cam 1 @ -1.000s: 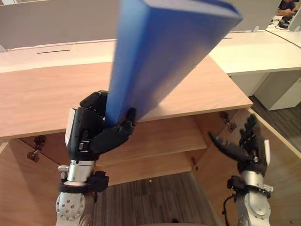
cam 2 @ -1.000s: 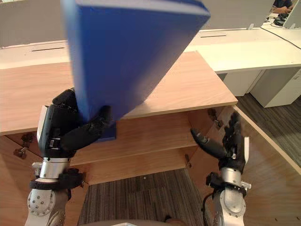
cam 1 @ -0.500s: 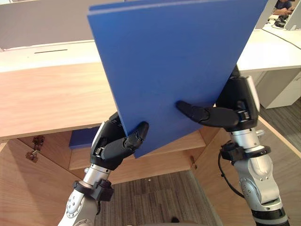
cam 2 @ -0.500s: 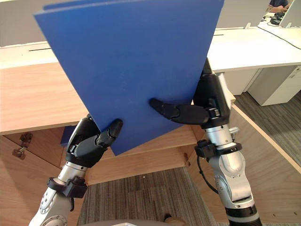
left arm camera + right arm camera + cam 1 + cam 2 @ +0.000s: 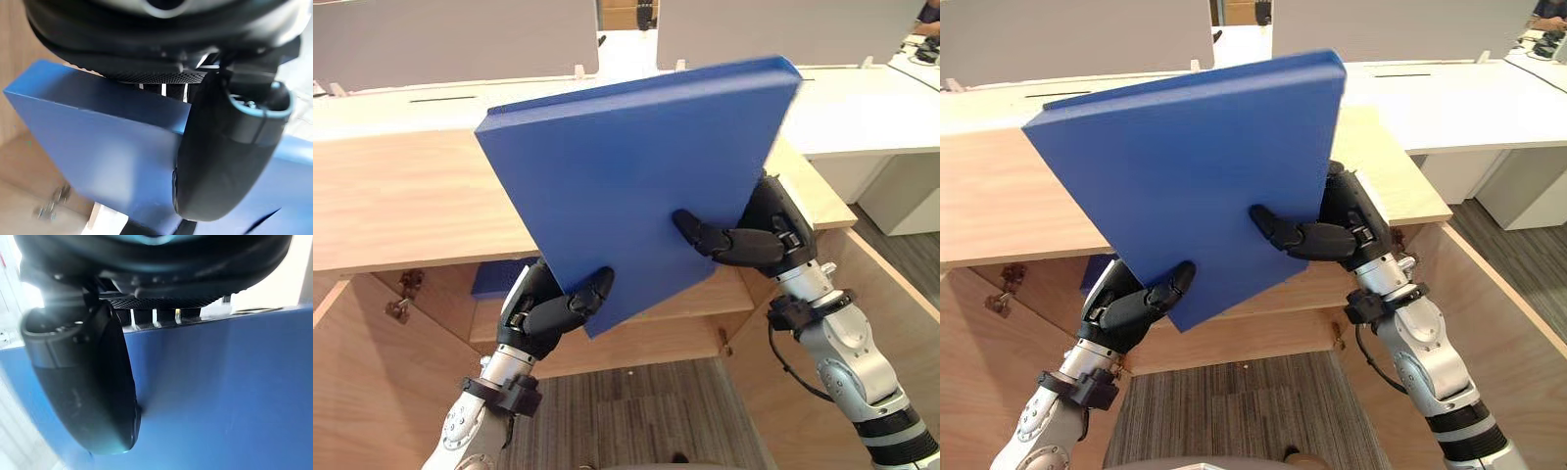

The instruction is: Walk over to the cabinet, pick up the folder, carry it to the office cabinet, place the folder inside the office cabinet, then close the office cabinet door

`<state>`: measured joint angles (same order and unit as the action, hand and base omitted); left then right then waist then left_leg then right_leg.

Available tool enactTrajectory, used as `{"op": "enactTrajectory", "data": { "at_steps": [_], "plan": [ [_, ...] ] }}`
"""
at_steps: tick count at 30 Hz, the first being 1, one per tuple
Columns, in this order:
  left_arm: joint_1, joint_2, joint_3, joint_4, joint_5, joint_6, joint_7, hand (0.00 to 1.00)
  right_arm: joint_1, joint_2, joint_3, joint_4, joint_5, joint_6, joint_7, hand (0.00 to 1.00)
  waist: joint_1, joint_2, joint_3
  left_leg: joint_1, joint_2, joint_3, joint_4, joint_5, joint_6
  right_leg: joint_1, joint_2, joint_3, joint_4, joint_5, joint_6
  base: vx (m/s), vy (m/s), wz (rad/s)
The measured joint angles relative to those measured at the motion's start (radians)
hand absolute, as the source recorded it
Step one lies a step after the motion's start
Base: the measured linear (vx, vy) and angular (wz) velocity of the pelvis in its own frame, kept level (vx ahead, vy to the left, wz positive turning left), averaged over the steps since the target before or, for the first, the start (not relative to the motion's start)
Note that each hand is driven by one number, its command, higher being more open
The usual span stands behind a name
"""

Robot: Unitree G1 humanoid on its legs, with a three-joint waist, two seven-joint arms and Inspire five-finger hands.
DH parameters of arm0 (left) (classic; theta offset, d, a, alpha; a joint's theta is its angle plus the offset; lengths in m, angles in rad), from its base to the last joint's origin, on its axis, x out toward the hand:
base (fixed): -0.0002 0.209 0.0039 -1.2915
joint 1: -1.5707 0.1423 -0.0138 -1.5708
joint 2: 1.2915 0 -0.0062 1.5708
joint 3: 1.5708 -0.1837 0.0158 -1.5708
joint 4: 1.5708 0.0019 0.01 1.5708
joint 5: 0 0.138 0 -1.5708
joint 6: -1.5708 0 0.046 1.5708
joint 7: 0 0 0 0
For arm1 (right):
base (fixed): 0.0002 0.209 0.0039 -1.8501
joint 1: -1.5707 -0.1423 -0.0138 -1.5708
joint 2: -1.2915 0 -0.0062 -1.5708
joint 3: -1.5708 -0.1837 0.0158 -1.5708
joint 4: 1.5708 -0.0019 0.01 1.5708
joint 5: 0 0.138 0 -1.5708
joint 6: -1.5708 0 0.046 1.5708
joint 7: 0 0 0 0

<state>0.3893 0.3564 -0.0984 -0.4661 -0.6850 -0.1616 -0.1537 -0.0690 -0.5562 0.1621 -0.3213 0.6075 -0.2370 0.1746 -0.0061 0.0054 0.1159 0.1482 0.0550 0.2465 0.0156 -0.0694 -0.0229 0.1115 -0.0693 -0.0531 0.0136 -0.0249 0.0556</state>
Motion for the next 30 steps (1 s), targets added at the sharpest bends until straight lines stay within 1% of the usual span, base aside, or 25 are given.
{"op": "enactTrajectory", "data": {
  "at_steps": [3, 4, 6, 7, 8, 9, 10, 12, 16, 18, 19, 21, 23, 25, 26, 28, 30],
  "plan": [
    [-0.002, -0.127, 0.068, -0.025, 0.08, -0.036, 0.019, 1.0, 0.004, 0.121, -0.027, -0.005, -0.065, 0.0, -0.005, 0.0, 0.019, 0.002, -0.005, -0.005, -0.002, -0.011, -0.001, 0.004, 0.003, 0.0, -0.004, -0.01, 0.0, 0.0, 0.0, -0.03, -0.016, 0.12],
    [-0.001, -0.15, 0.084, -0.03, 0.091, -0.043, 0.025, 1.0, 0.005, 0.143, -0.033, -0.006, -0.073, 0.0, -0.006, 0.0, 0.02, 0.003, -0.008, -0.008, -0.002, -0.016, -0.001, 0.005, 0.004, 0.0, -0.005, -0.014, 0.0, 0.0, 0.0, -0.03, -0.023, 0.18],
    [-0.001, -0.23, 0.171, -0.028, 0.171, -0.078, 0.062, 1.0, 0.005, 0.219, -0.06, -0.011, -0.111, 0.0, -0.019, 0.0, 0.024, 0.008, -0.021, -0.01, -0.004, -0.03, -0.009, 0.013, 0.006, 0.001, -0.009, -0.026, 0.0, 0.0, 0.0, -0.03, -0.024, 0.19],
    [-0.001, -0.247, 0.194, -0.026, 0.202, -0.087, 0.079, 1.0, 0.005, 0.233, -0.068, -0.013, -0.126, 0.0, -0.025, 0.0, 0.025, 0.009, -0.023, -0.011, -0.005, -0.035, -0.011, 0.015, 0.007, 0.001, -0.01, -0.03, 0.0, 0.0, 0.0, -0.03, -0.023, 0.19],
    [-0.002, -0.273, 0.237, -0.013, 0.248, -0.102, 0.11, 1.0, 0.006, 0.256, -0.087, -0.014, -0.151, 0.0, -0.031, 0.0, 0.028, 0.009, -0.023, -0.012, -0.006, -0.042, -0.012, 0.019, 0.007, 0.003, -0.011, -0.034, 0.0, 0.0, 0.0, -0.05, -0.028, 0.17],
    [-0.003, -0.292, 0.284, 0.016, 0.277, -0.113, 0.143, 1.0, 0.006, 0.27, -0.103, -0.014, -0.162, 0.0, -0.042, 0.0, 0.032, 0.009, -0.024, -0.01, -0.006, -0.045, -0.014, 0.021, 0.006, 0.007, -0.011, -0.037, 0.0, 0.0, 0.0, -0.04, -0.023, 0.12],
    [-0.002, -0.3, 0.31, 0.037, 0.289, -0.113, 0.159, 1.0, 0.006, 0.275, -0.114, -0.014, -0.165, 0.0, -0.045, 0.0, 0.034, 0.009, -0.024, -0.009, -0.006, -0.046, -0.014, 0.022, 0.006, 0.008, -0.011, -0.037, 0.0, 0.0, 0.0, -0.06, -0.029, 0.06],
    [0.006, -0.327, 0.39, 0.131, 0.323, -0.11, 0.217, 1.0, 0.006, 0.29, -0.146, -0.018, -0.17, -0.003, -0.062, 0.0, 0.041, 0.009, -0.025, -0.01, -0.006, -0.048, -0.02, 0.026, 0.005, 0.008, -0.011, -0.039, 0.0, 0.0, 0.0, -0.06, -0.031, 0.03],
    [0.038, -0.358, 0.454, 0.248, 0.371, -0.095, 0.268, 1.0, 0.006, 0.293, -0.168, -0.023, -0.17, -0.004, -0.074, 0.0, 0.042, 0.008, -0.026, -0.007, -0.009, -0.056, -0.046, 0.043, 0.004, 0.004, -0.011, -0.047, 0.0, -0.001, 0.0, -0.04, -0.026, 0.06],
    [0.047, -0.371, 0.47, 0.303, 0.371, -0.08, 0.281, 1.0, 0.006, 0.293, -0.167, -0.023, -0.17, -0.004, -0.073, 0.0, 0.043, 0.008, -0.03, -0.01, -0.009, -0.058, -0.054, 0.051, 0.003, -0.003, -0.011, -0.05, 0.0, 0.0, 0.0, -0.02, -0.028, 0.05],
    [0.051, -0.38, 0.476, 0.36, 0.37, -0.072, 0.284, 1.0, 0.006, 0.292, -0.16, -0.023, -0.17, -0.004, -0.073, 0.0, 0.044, 0.009, -0.035, -0.011, -0.009, -0.06, -0.054, 0.052, 0.003, -0.005, -0.011, -0.052, 0.0, 0.0, 0.0, -0.01, -0.025, 0.03],
    [0.056, -0.379, 0.476, 0.432, 0.37, -0.065, 0.282, 1.0, 0.006, 0.29, -0.144, -0.023, -0.17, -0.004, -0.073, 0.0, 0.044, 0.009, -0.042, -0.012, -0.007, -0.061, -0.054, 0.053, 0.002, -0.005, -0.011, -0.053, 0.0, 0.0, 0.0, 0.0, 0.0, 0.0],
    [0.055, -0.377, 0.474, 0.554, 0.371, -0.048, 0.277, 1.0, 0.006, 0.28, -0.087, -0.022, -0.17, -0.004, -0.072, 0.0, 0.042, 0.009, -0.048, -0.013, -0.006, -0.058, -0.054, 0.052, 0.002, -0.007, -0.011, -0.05, 0.0, 0.0, 0.0, -0.01, -0.009, -0.03],
    [0.049, -0.372, 0.465, 0.667, 0.379, -0.025, 0.262, 1.0, 0.006, 0.263, -0.013, -0.021, -0.173, -0.004, -0.066, 0.0, 0.04, 0.008, -0.049, -0.014, -0.005, -0.055, -0.054, 0.052, 0.002, -0.01, -0.011, -0.046, 0.0, 0.0, 0.0, -0.02, -0.014, -0.06],
    [0.04, -0.368, 0.462, 0.772, 0.412, -0.006, 0.239, 1.0, 0.006, 0.243, 0.054, -0.018, -0.189, -0.003, -0.054, 0.0, 0.041, 0.007, -0.049, -0.015, -0.004, -0.053, -0.055, 0.052, 0.001, -0.012, -0.011, -0.044, -0.001, 0.0, 0.0, -0.03, -0.015, -0.05],
    [0.02, -0.359, 0.461, 0.885, 0.433, 0.009, 0.221, 1.0, 0.005, 0.224, 0.126, -0.005, -0.22, -0.003, -0.043, 0.0, 0.042, 0.004, -0.055, -0.02, -0.004, -0.049, -0.055, 0.052, 0.0, -0.021, -0.01, -0.04, -0.001, 0.0, 0.0, -0.02, -0.015, -0.06],
    [-0.008, -0.326, 0.453, 1.069, 0.463, 0.026, 0.21, 1.0, -0.001, 0.189, 0.241, 0.037, -0.29, -0.003, -0.024, 0.0, 0.042, -0.001, -0.058, -0.039, -0.003, -0.046, -0.049, 0.052, -0.001, -0.038, -0.01, -0.036, 0.0, 0.0, 0.0, -0.01, -0.018, -0.04]
  ]
}}
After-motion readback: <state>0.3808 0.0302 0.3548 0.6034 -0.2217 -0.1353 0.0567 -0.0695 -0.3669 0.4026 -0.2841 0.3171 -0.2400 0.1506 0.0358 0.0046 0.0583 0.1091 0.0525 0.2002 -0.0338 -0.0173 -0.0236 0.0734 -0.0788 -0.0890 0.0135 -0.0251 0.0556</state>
